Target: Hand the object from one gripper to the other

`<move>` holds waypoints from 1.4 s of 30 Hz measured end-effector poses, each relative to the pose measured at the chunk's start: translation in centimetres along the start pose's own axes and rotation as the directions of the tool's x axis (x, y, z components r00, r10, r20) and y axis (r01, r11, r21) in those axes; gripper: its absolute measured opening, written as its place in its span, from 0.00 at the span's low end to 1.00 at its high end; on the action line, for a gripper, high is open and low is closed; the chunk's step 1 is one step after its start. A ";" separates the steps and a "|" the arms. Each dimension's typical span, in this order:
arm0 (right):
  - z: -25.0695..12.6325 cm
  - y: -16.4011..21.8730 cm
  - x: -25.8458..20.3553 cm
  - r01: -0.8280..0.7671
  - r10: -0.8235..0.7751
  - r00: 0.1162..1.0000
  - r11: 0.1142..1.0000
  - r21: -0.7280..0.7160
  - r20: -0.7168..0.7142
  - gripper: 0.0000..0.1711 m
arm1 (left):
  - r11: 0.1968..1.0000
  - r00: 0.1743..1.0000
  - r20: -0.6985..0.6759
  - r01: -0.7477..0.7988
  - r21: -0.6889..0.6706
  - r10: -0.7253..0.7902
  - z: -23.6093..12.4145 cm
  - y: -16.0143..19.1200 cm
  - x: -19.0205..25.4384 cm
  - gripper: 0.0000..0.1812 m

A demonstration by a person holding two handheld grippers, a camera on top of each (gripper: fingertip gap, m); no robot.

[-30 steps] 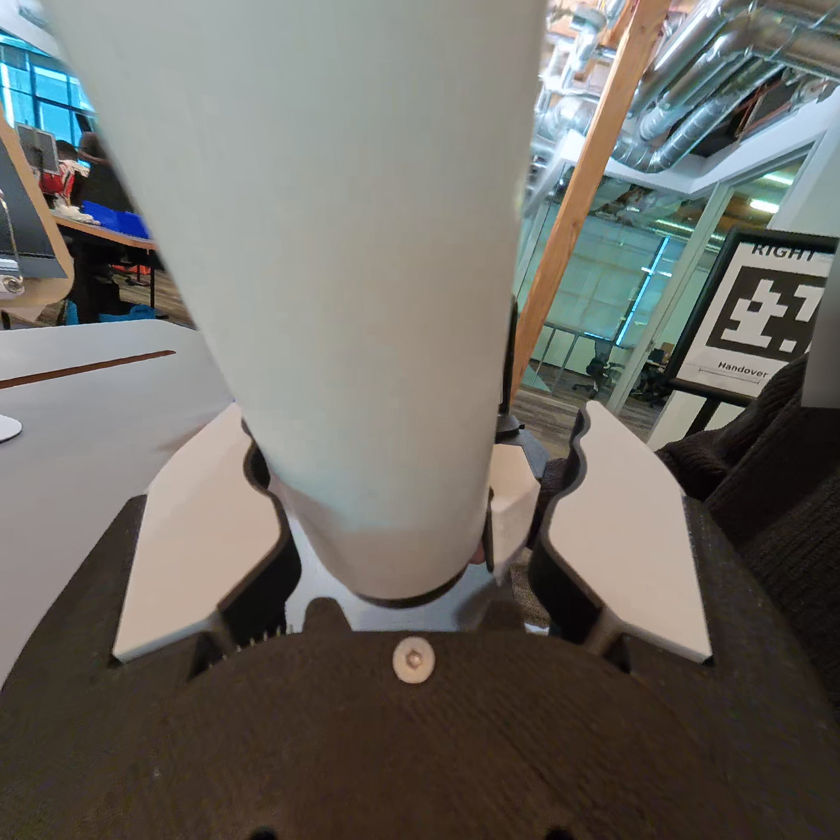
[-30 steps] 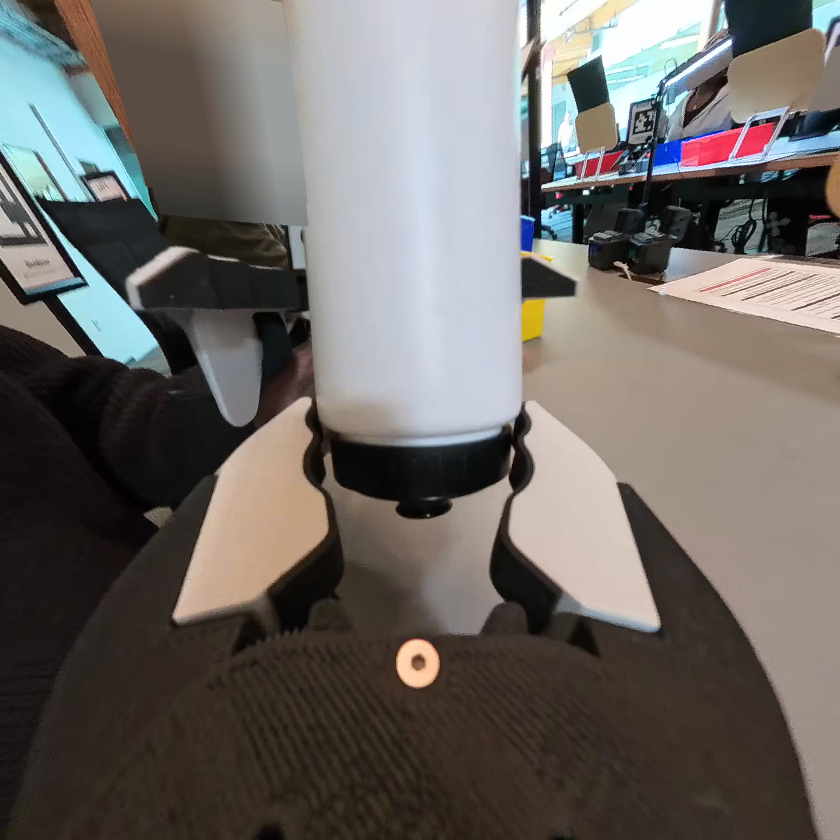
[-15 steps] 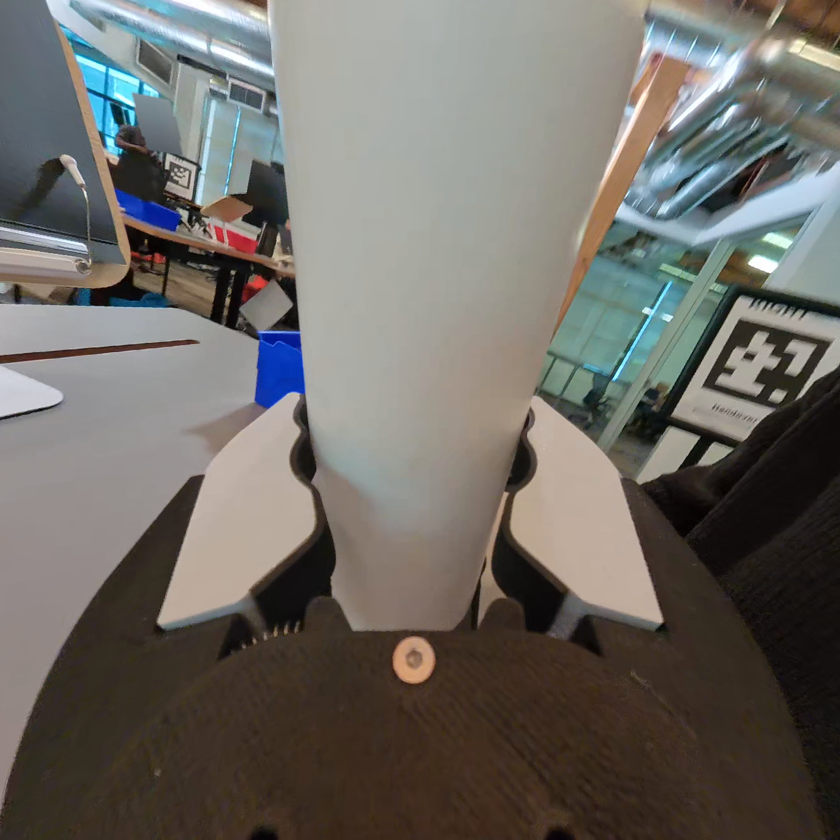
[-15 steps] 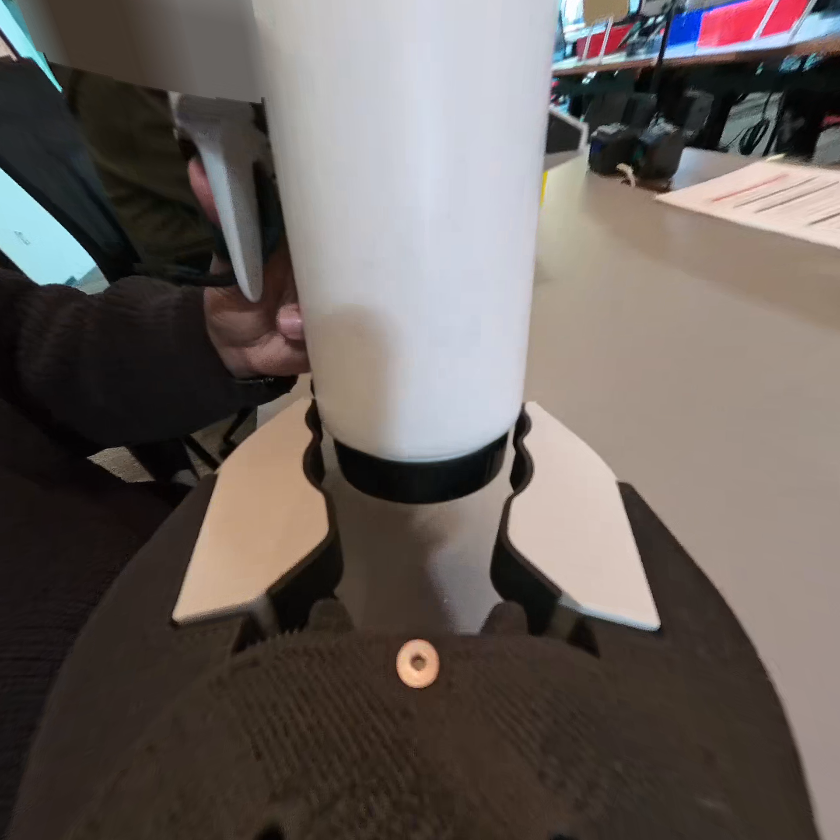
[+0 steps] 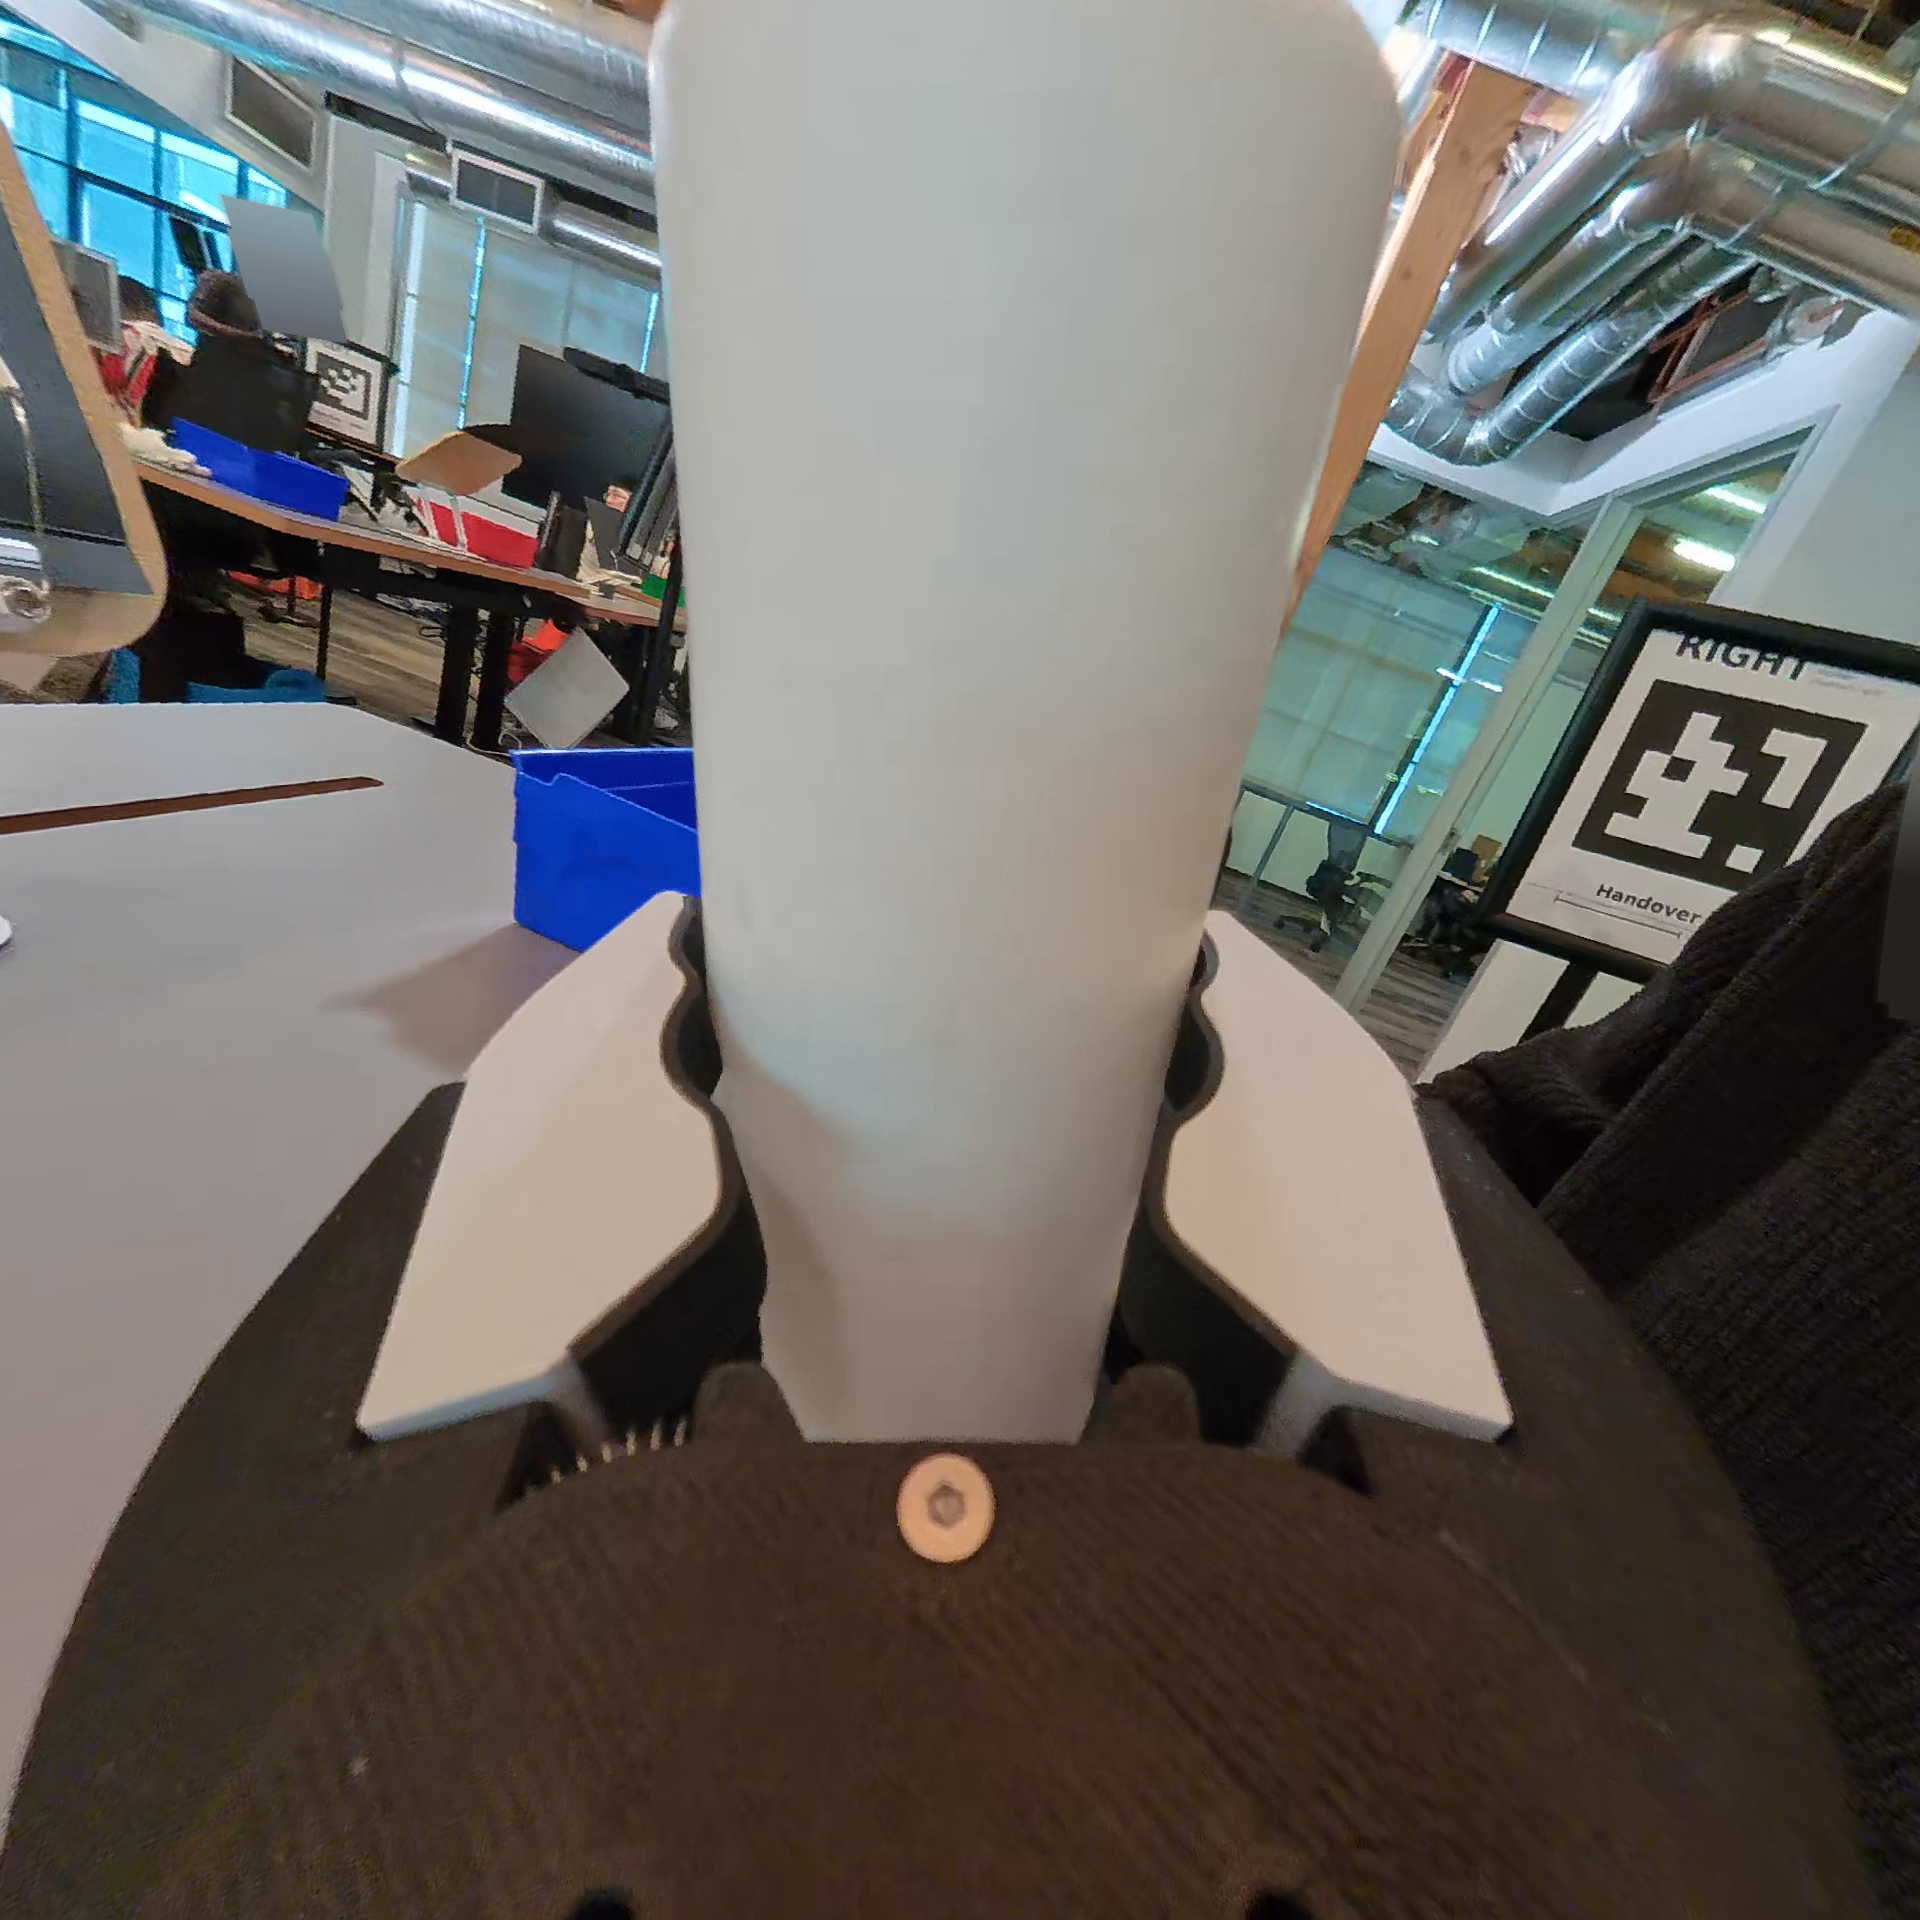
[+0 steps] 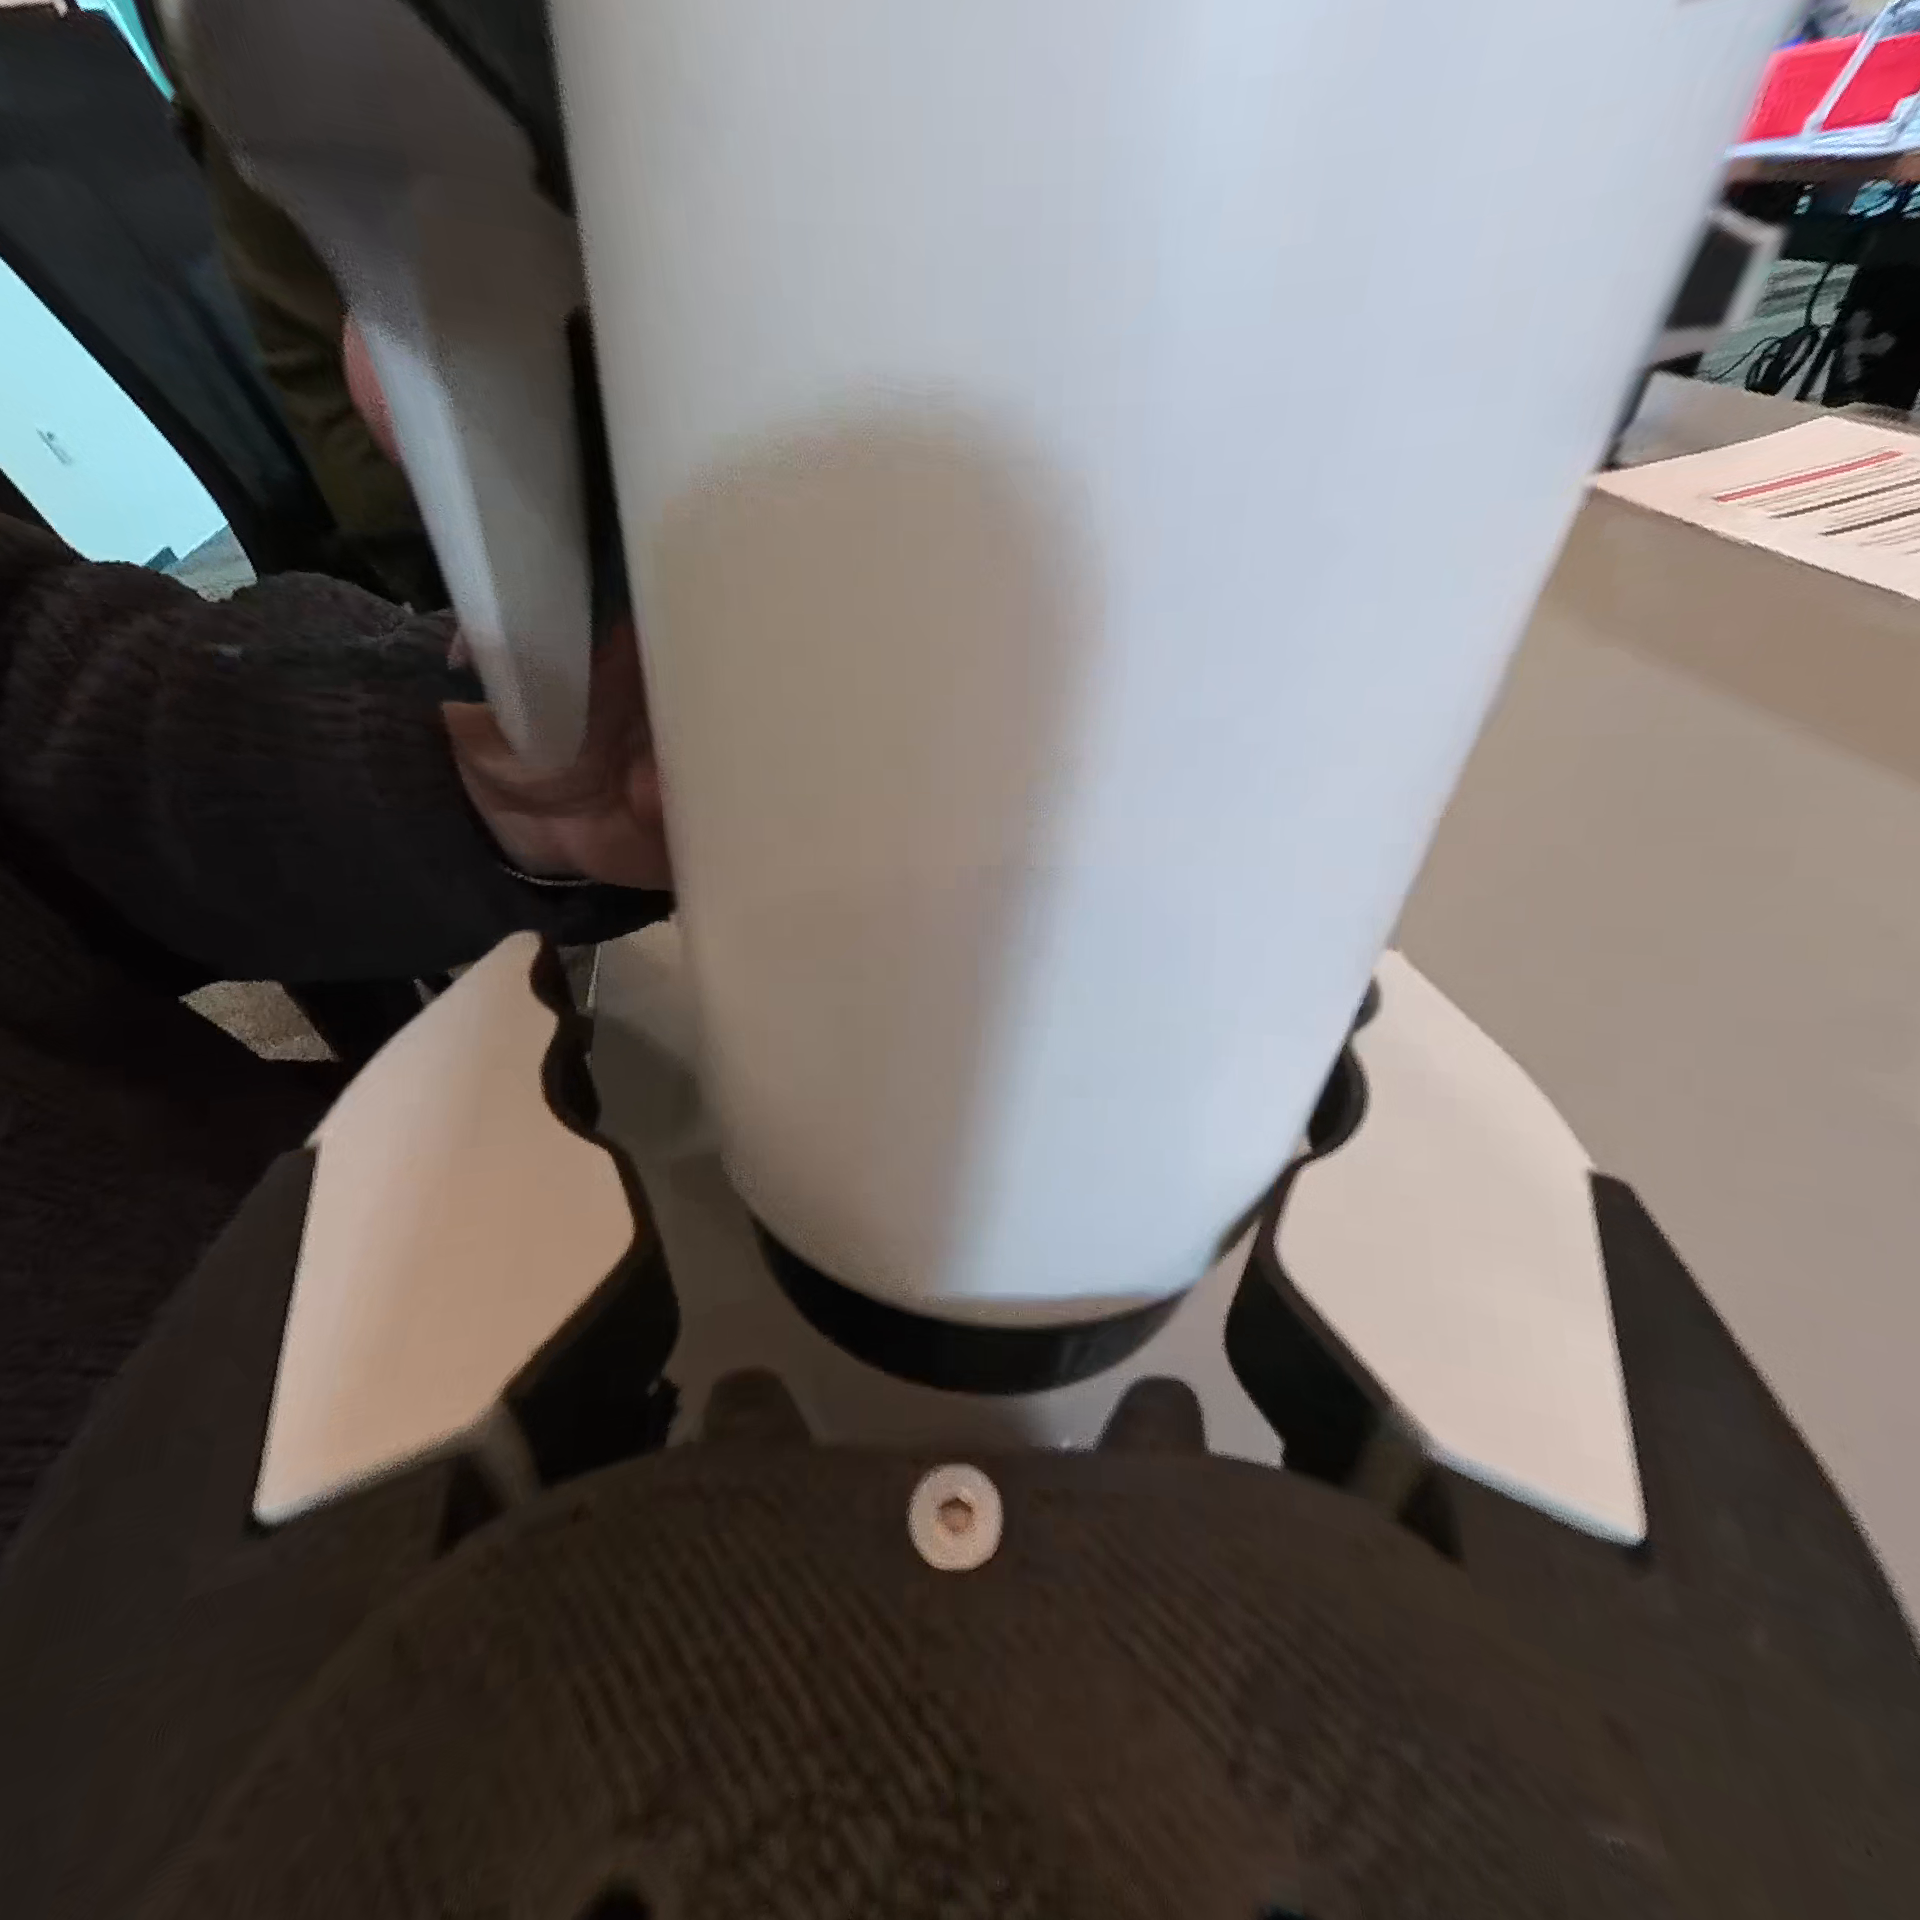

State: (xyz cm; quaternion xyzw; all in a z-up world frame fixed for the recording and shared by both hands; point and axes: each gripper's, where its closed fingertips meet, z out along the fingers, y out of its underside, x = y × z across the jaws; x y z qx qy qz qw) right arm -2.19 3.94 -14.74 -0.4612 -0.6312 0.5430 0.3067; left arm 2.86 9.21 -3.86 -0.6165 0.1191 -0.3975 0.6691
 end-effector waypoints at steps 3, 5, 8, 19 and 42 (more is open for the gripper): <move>0.1 0.5 0.1 0.011 -0.012 1.000 0.999 -0.035 -0.022 0.71 | 1.000 1.000 -0.015 -0.003 0.014 0.004 0.3 0.2 0.5 0.48; 0.0 0.8 0.0 0.017 -0.019 0.999 0.997 -0.071 -0.025 0.61 | 0.999 0.999 0.004 -0.034 0.015 0.034 0.3 0.2 0.3 0.48; -0.1 0.3 0.1 0.026 -0.028 0.999 0.998 -0.062 -0.040 0.60 | 0.998 0.999 -0.005 -0.035 0.048 0.035 0.0 -0.4 0.4 0.48; -1.9 -2.6 1.2 -0.070 0.074 0.997 0.991 0.113 -0.033 0.60 | 0.994 0.994 0.060 -0.097 0.047 0.094 -0.8 -1.4 -0.4 0.57; -6.4 -6.2 3.8 0.200 -0.122 0.960 0.929 0.310 -0.252 0.60 | 0.990 0.986 0.152 -0.088 0.113 0.070 -2.2 -2.6 -2.5 0.68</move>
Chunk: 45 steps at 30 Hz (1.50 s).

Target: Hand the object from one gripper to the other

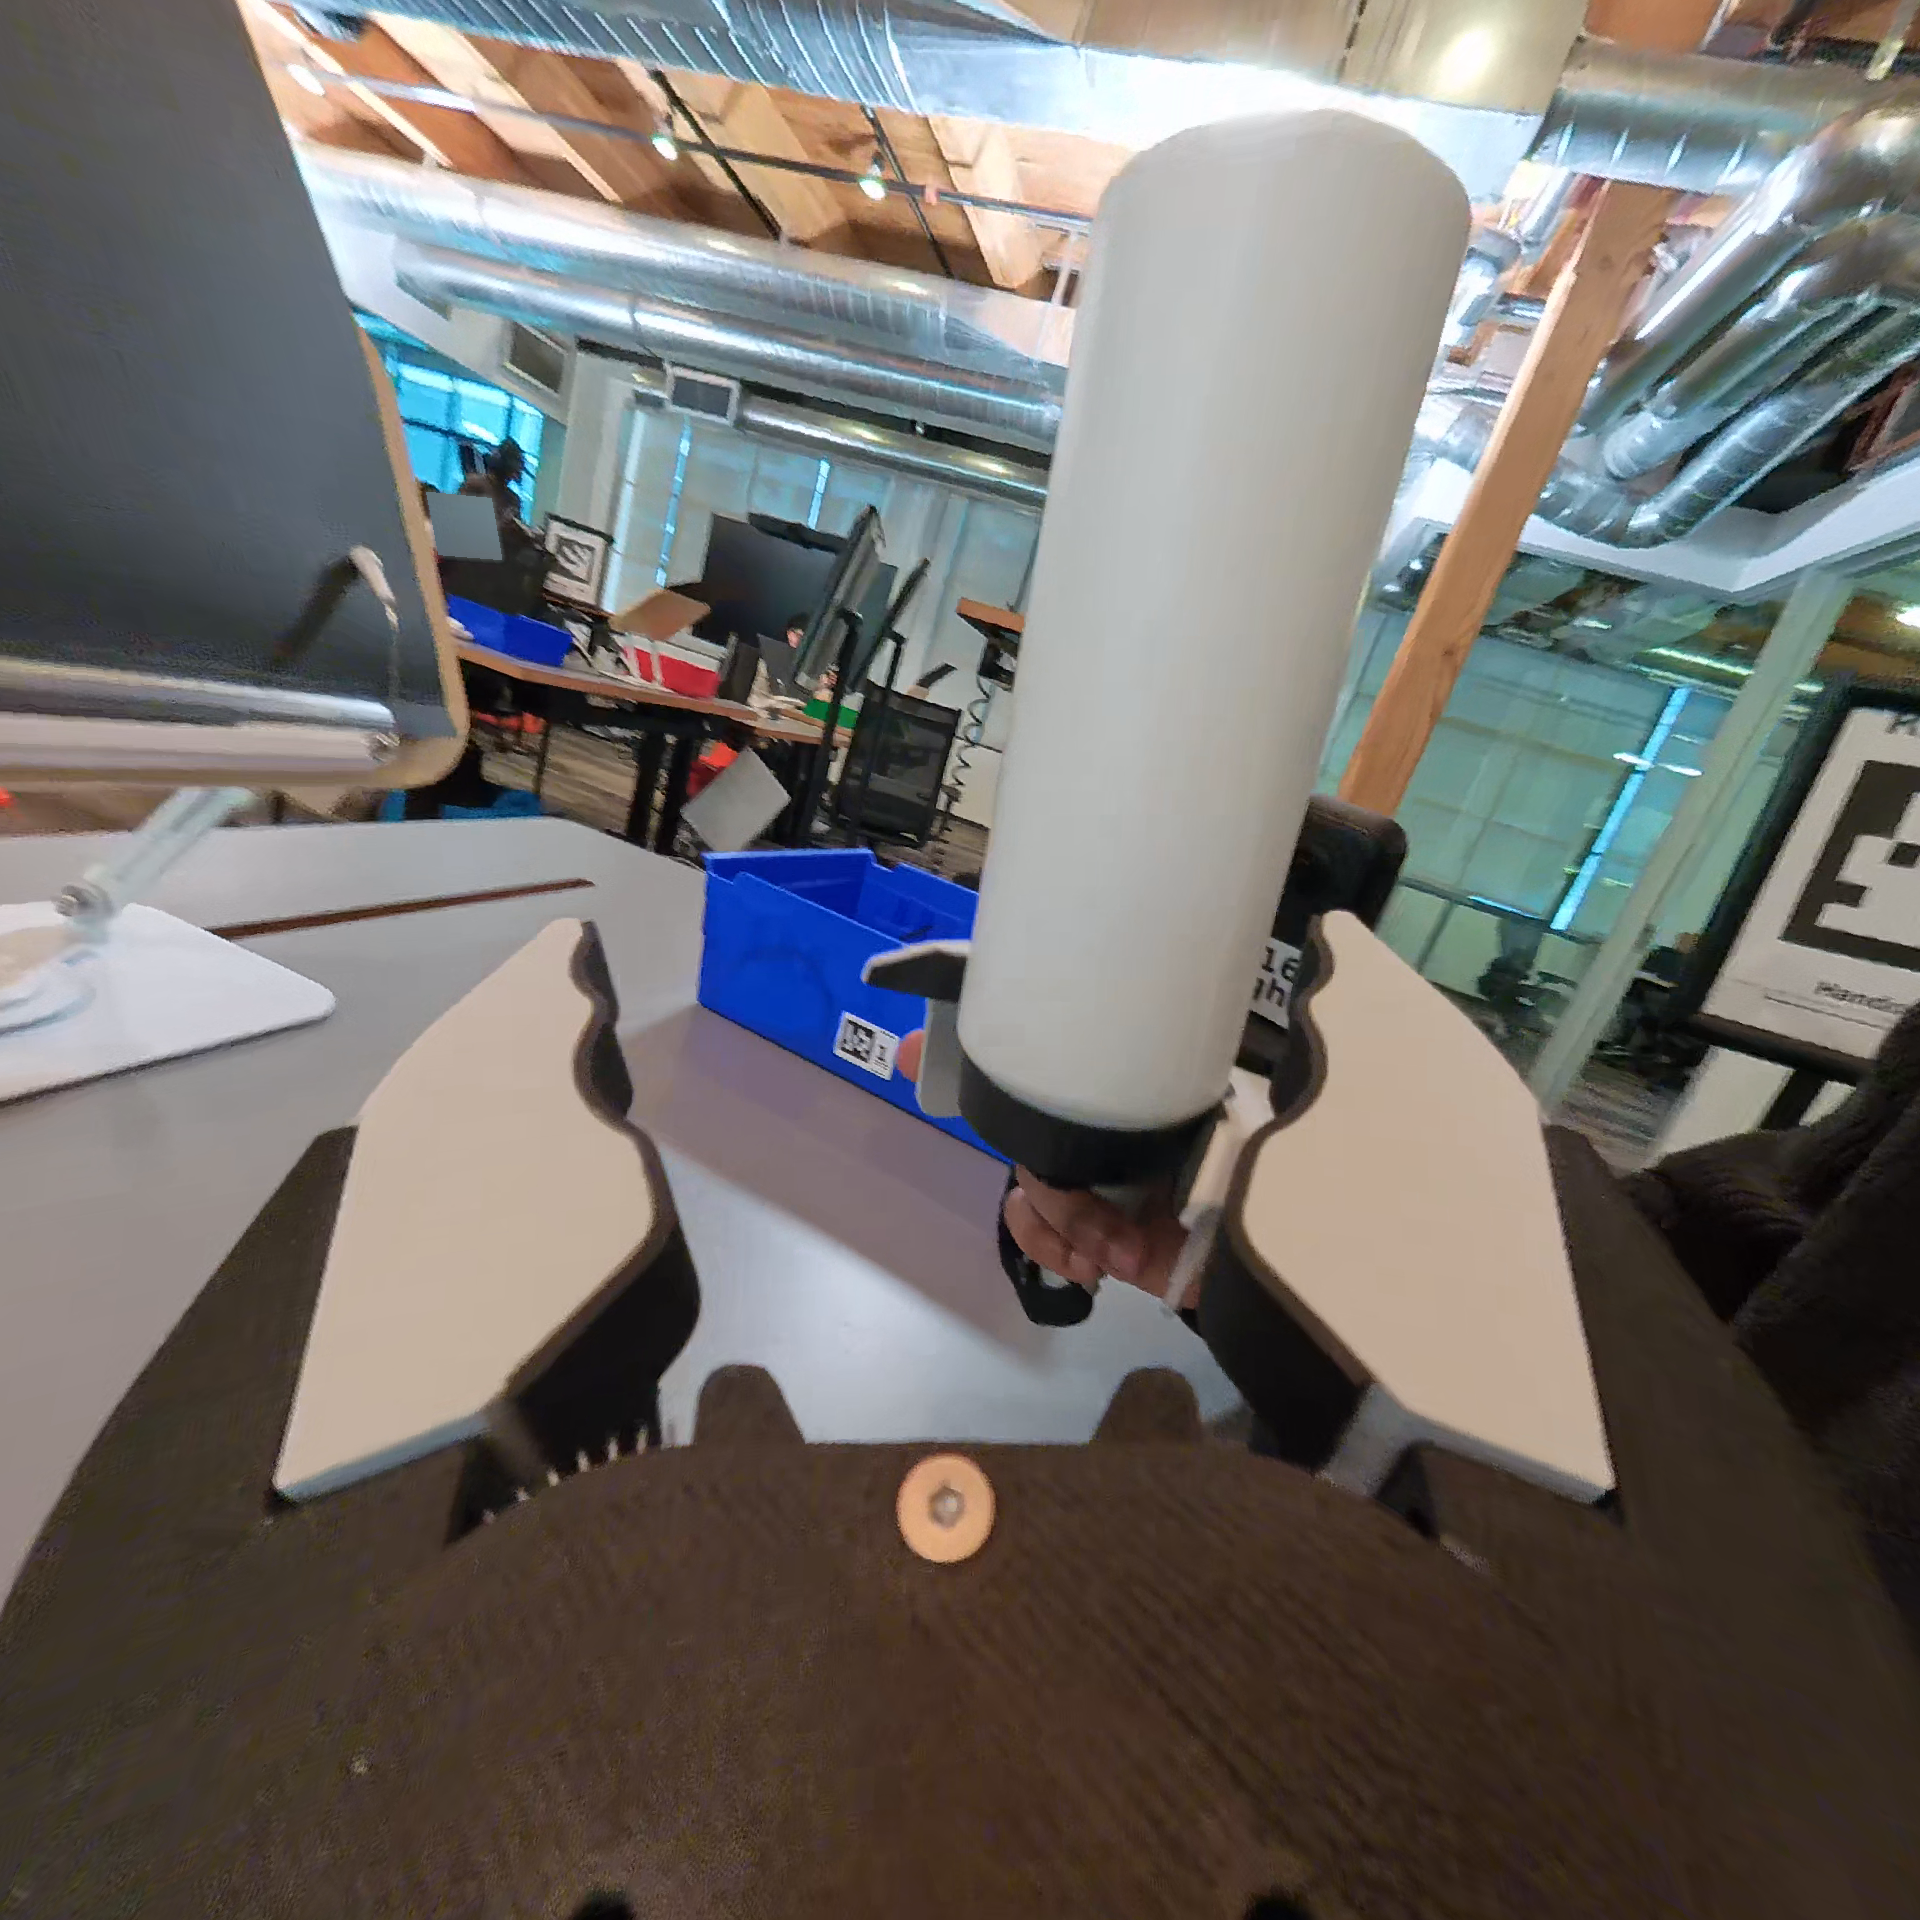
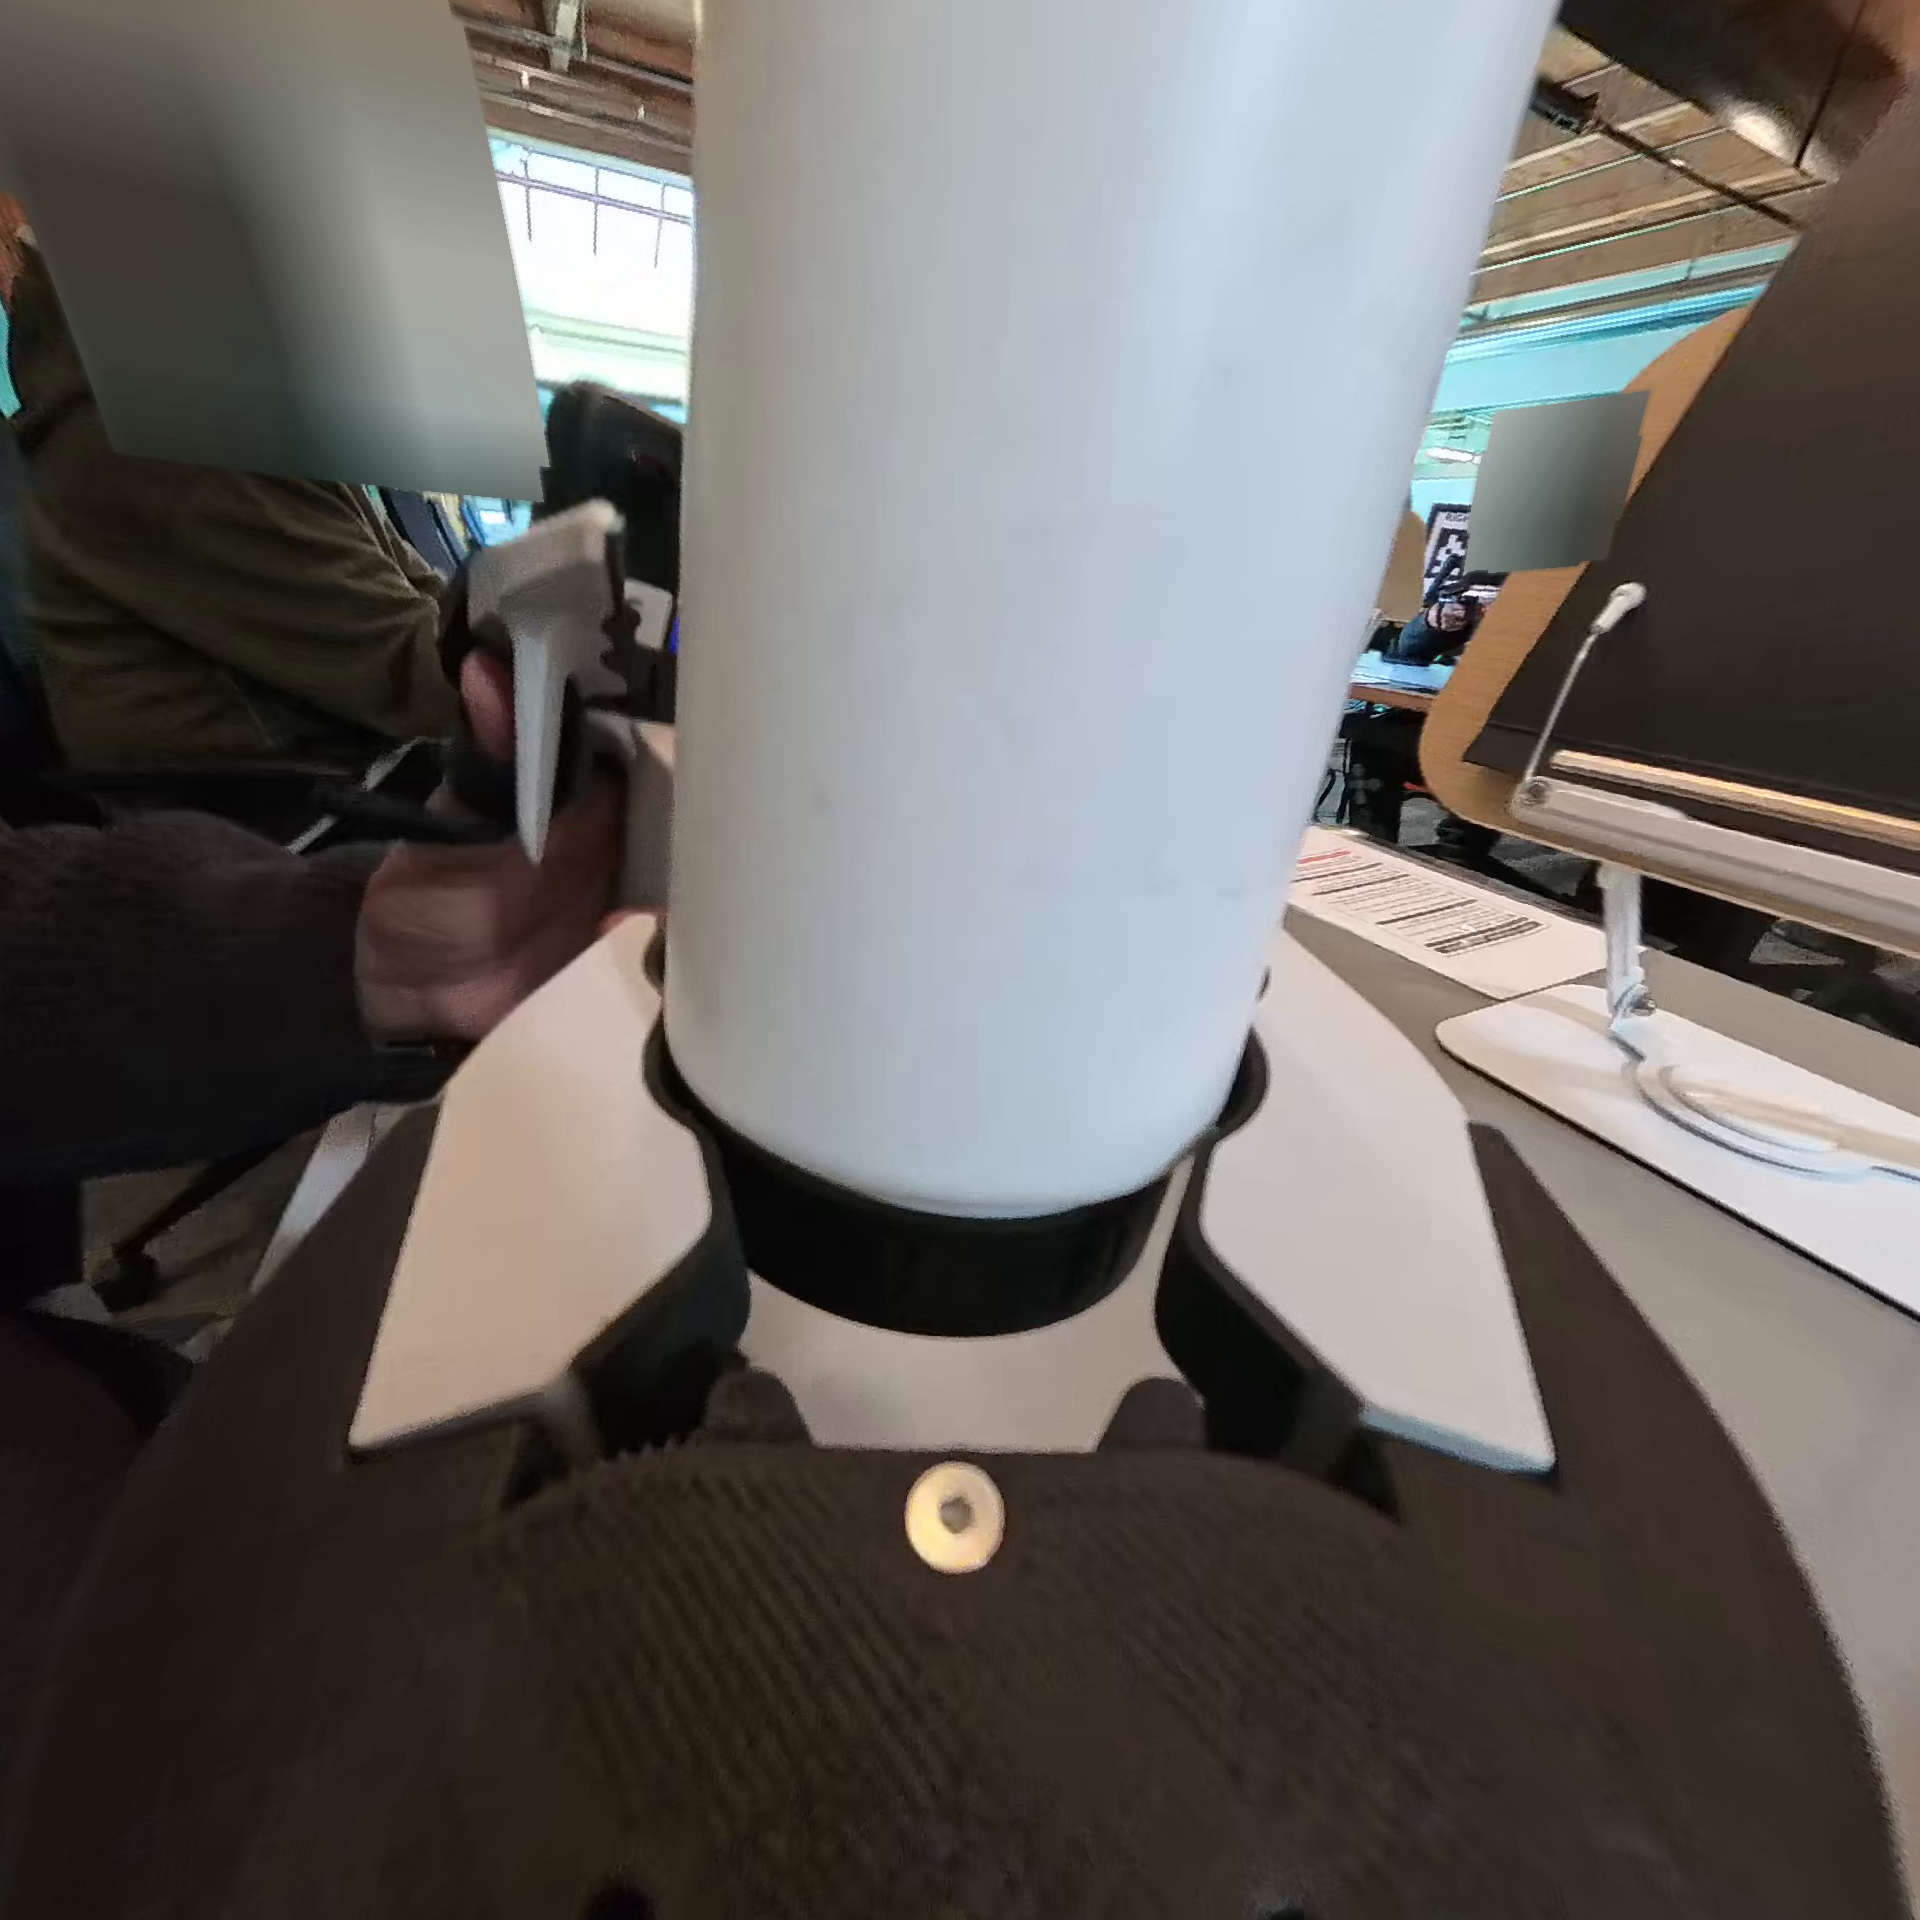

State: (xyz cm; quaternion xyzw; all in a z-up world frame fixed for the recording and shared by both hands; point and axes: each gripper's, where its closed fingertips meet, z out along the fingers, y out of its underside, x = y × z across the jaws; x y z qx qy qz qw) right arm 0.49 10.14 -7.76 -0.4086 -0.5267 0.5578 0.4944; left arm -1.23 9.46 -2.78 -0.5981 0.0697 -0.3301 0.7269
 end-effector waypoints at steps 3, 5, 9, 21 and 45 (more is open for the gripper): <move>0.3 0.8 -0.2 0.049 -0.049 0.999 0.998 -0.050 -0.006 0.60 | 0.996 0.995 0.043 -0.087 0.005 0.087 -0.5 -1.7 0.0 0.72; 0.4 1.4 -0.1 0.101 -0.103 0.994 0.990 -0.096 -0.023 0.59 | 0.991 0.989 0.063 -0.133 -0.003 0.133 -0.8 -2.9 0.1 0.75; 0.5 2.7 0.6 0.200 -0.216 0.975 0.959 -0.199 -0.060 0.60 | 0.972 0.966 0.103 -0.235 -0.031 0.237 -1.2 -5.2 0.9 0.78; 0.6 5.4 0.5 0.469 -0.522 0.853 0.777 -0.419 -0.014 0.60 | 0.959 0.997 0.000 0.077 -0.273 -0.080 -0.5 -2.7 2.5 0.81; -1.9 8.3 3.5 0.647 -0.752 0.649 0.467 -0.603 0.115 0.60 | 0.687 0.993 -0.016 -0.093 -0.721 0.118 -4.7 4.2 -0.1 0.64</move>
